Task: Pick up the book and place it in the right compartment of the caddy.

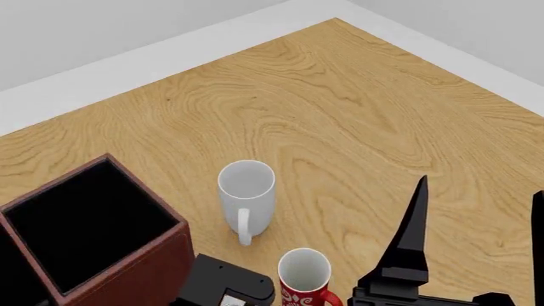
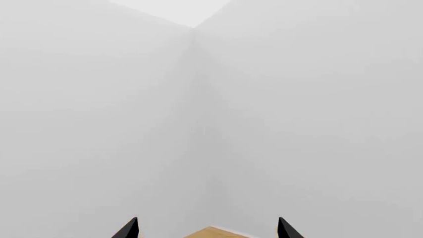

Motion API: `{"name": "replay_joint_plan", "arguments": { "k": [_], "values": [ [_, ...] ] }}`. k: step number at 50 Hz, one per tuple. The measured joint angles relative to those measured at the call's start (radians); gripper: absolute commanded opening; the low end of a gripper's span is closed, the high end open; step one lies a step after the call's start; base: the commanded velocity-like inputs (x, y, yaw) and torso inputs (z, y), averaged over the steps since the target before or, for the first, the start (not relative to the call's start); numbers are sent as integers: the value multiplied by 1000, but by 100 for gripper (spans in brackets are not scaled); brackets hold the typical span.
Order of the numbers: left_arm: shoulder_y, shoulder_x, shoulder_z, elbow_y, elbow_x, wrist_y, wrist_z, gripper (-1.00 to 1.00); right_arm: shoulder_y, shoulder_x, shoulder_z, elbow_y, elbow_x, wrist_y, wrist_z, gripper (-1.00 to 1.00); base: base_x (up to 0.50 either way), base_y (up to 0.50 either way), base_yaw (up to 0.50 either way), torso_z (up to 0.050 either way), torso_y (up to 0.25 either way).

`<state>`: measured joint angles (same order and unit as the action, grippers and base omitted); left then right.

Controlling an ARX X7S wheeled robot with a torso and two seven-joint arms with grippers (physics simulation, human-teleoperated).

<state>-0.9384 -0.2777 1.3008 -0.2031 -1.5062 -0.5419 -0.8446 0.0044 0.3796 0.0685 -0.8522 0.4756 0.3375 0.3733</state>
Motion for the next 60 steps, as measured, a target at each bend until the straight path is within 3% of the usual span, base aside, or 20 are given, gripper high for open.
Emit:
{"name": "replay_joint_plan", "arguments": {
  "k": [16,31,44,60],
  "values": [
    [16,-18,-1,46,18,8,-41,-100,3,6,-8,-1,1,0,7,100,1,-2,-3,0,0],
    [-11,-153,-21,381,-4,2,-219,-100,-2,11,-7,-5,4,-7,11,100,0,0,0,0,0],
    [-110,-225,-63,603,-90,-45,-349,-100,-3,14,-10,0,6,-14,14,100,0,0,0,0,2],
    [-302,-252,-152,737,-291,-82,-453,-100,-4,18,-10,3,14,-20,17,100,0,0,0,0,1]
  ]
}}
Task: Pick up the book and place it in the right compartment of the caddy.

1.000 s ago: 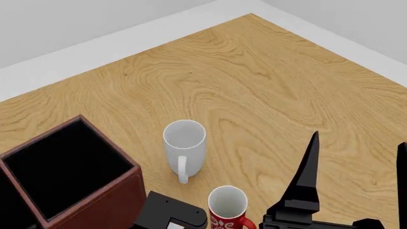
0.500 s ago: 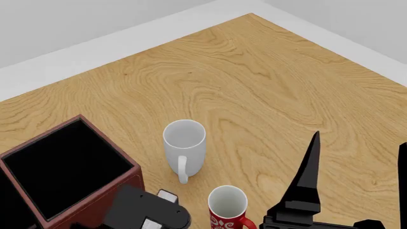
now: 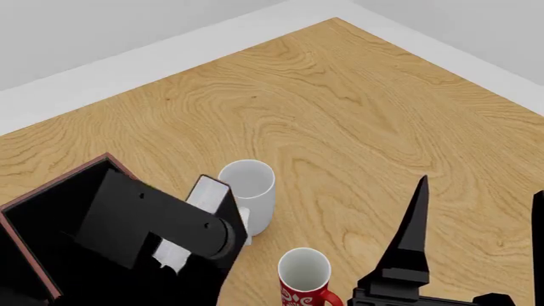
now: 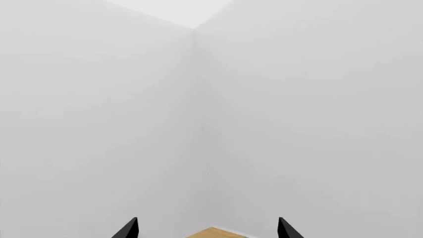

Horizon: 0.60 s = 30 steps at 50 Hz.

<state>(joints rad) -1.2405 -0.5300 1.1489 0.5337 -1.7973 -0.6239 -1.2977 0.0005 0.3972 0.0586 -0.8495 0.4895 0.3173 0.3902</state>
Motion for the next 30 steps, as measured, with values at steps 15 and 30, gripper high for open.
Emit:
{"name": "replay_joint_plan", "arguments": {
  "k": [15,30],
  "values": [
    [-237,-29,-93,-21,-194,-43,-31,-100,0,3,-1,4,10,-10,0,100,0,0,0,0,1],
    [-410,-63,-139,-112,-305,-100,-25,-100,-2,6,-1,6,17,-18,1,100,0,0,0,0,1]
  ]
}}
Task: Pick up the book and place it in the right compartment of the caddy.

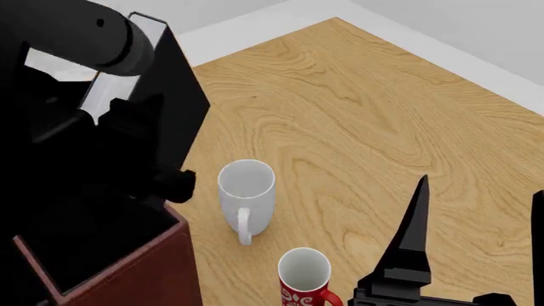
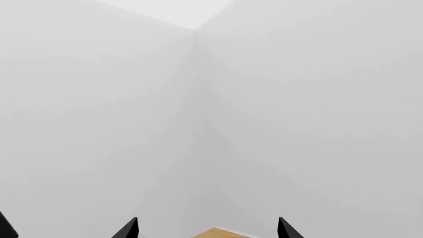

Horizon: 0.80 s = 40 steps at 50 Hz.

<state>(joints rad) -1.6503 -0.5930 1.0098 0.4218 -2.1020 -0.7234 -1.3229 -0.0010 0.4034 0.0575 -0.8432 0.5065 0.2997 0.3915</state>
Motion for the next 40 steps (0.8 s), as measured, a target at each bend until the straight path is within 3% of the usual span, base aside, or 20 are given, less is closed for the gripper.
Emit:
{"name": "replay_joint_plan", "arguments": {
  "k": [19,40],
  "values": [
    [-113,-92,6,-94,-44,-98,4,-100,-6,1,5,15,17,-22,-6,100,0,0,0,0,1],
    [-119,-154,38,-92,-58,-135,-26,-100,-5,6,1,20,27,-29,-5,100,0,0,0,1,1]
  ]
}}
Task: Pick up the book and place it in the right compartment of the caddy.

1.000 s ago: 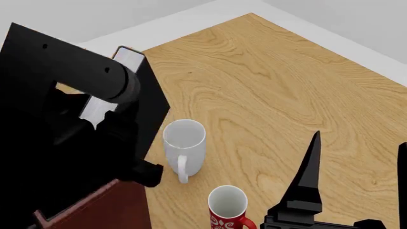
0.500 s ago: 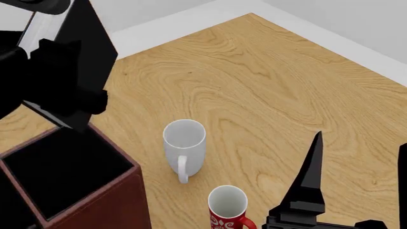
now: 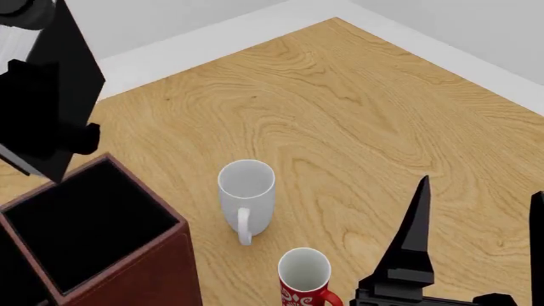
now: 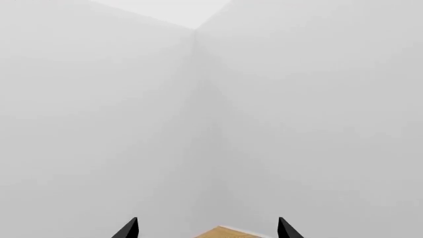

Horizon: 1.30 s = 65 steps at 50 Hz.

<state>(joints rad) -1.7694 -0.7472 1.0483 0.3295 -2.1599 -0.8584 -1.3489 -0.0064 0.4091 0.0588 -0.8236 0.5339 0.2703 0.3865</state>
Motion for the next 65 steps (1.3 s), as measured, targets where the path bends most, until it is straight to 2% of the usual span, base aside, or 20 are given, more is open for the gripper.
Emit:
{"name": "replay_joint_plan", "arguments": {
  "k": [21,45,65],
  "values": [
    [68,-20,28,30,8,34,-18,-100,-8,4,6,0,12,-14,4,100,0,0,0,0,1],
    [122,40,89,-73,48,50,1,-100,-18,9,12,-4,23,-29,8,100,0,0,0,0,2],
    [177,52,118,-121,96,80,19,-100,-20,14,8,-3,26,-36,11,100,0,0,0,1,1]
  ]
}}
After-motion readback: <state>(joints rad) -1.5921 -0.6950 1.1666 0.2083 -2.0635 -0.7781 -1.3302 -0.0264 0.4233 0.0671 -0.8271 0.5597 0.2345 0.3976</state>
